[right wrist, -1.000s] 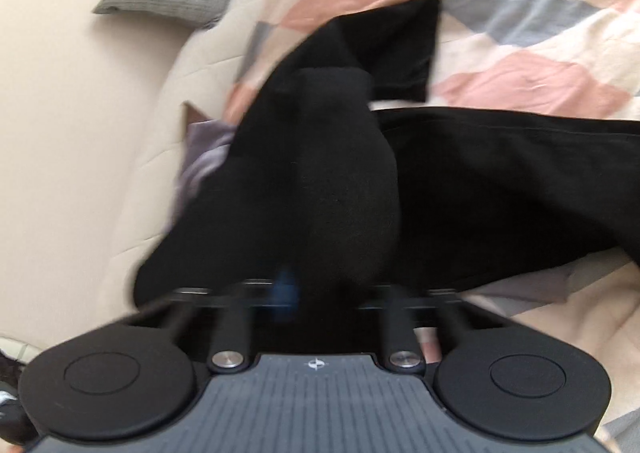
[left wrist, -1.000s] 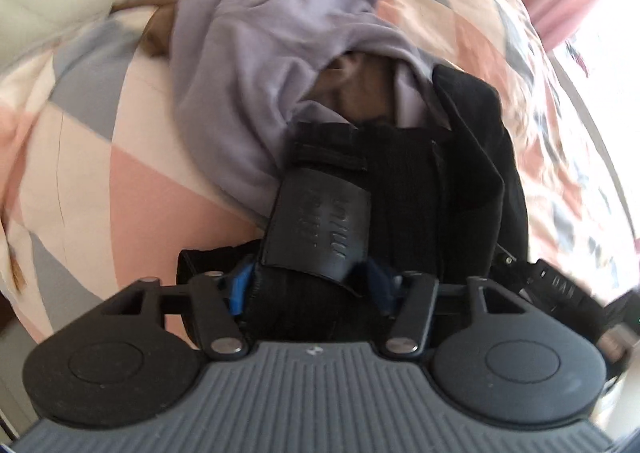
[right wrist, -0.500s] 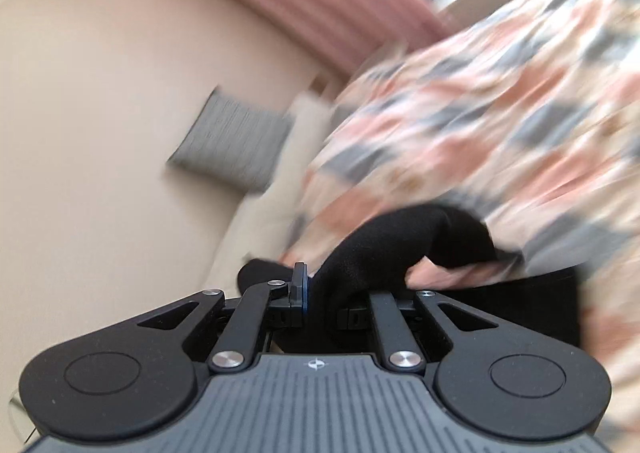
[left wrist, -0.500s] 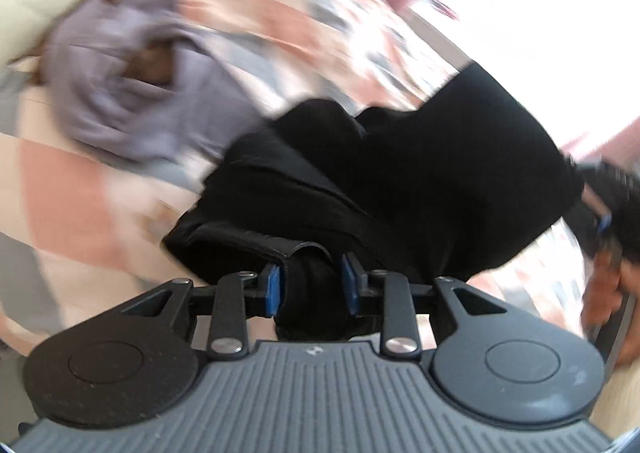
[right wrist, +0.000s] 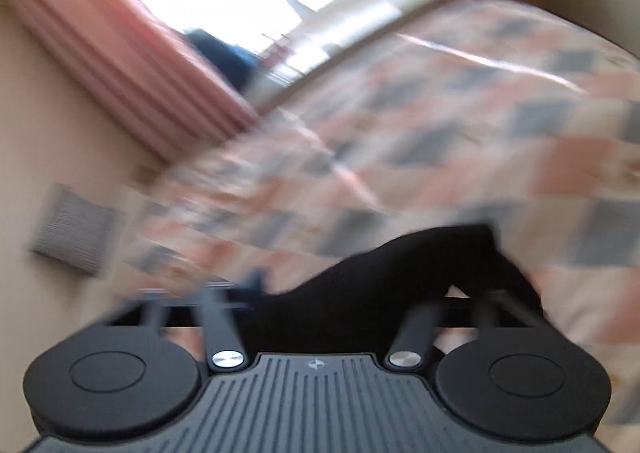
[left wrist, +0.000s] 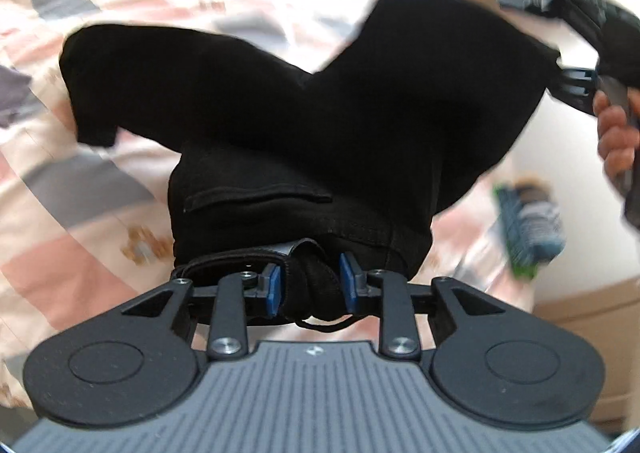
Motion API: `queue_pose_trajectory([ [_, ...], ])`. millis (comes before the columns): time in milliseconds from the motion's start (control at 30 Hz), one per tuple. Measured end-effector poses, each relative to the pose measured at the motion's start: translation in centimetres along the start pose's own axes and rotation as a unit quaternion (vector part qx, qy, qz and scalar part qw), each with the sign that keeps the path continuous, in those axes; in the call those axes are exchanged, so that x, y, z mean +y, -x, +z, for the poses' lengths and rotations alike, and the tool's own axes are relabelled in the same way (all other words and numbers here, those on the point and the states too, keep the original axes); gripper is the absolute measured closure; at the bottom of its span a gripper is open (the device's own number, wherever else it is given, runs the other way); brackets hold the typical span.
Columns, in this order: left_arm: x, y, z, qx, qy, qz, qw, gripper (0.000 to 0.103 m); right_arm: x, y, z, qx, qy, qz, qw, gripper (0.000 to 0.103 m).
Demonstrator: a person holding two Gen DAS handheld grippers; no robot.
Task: Fold clothes
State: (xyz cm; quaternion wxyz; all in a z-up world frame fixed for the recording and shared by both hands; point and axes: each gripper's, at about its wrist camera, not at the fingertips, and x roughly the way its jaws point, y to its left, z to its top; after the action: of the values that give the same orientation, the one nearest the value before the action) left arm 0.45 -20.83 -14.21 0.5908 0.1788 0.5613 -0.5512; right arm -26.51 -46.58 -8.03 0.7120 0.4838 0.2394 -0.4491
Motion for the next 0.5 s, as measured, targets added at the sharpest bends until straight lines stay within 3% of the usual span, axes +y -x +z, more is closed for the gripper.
queue_pose_trajectory([
  [33, -0.9, -1.4, -0.3, 0.02, -0.005, 0.013, 0.9997, 0.077, -2.3, -1.1, -0.2, 0.026, -0.015, -0.035, 0.999, 0.019],
  [100, -2.4, -3.6, -1.2, 0.06, -0.035, 0.048, 0.9965, 0.076, -5.8, -1.9, -2.4, 0.046, -0.021, -0.068, 0.996, 0.021],
  [167, -3.9, -3.8, -2.3, 0.05, -0.077, 0.091, 0.9916, 0.061, -7.9, -1.6, -5.1, 0.046, -0.007, -0.093, 0.995, 0.018],
  [233, -4.4, -3.8, -2.8, 0.039, -0.108, 0.12, 0.9861, 0.053, -9.1, -0.5, -8.2, 0.042, 0.006, -0.116, 0.992, 0.012],
  [333, -4.6, -3.7, -3.2, 0.039, -0.135, 0.139, 0.9803, 0.054, -9.4, 1.4, -12.7, 0.032, 0.046, -0.167, 0.984, 0.012],
  [500, -5.6, -3.0, -3.3, 0.032, -0.188, 0.168, 0.9672, 0.055, -7.3, 5.3, -18.1, -0.002, 0.075, -0.146, 0.986, 0.012],
])
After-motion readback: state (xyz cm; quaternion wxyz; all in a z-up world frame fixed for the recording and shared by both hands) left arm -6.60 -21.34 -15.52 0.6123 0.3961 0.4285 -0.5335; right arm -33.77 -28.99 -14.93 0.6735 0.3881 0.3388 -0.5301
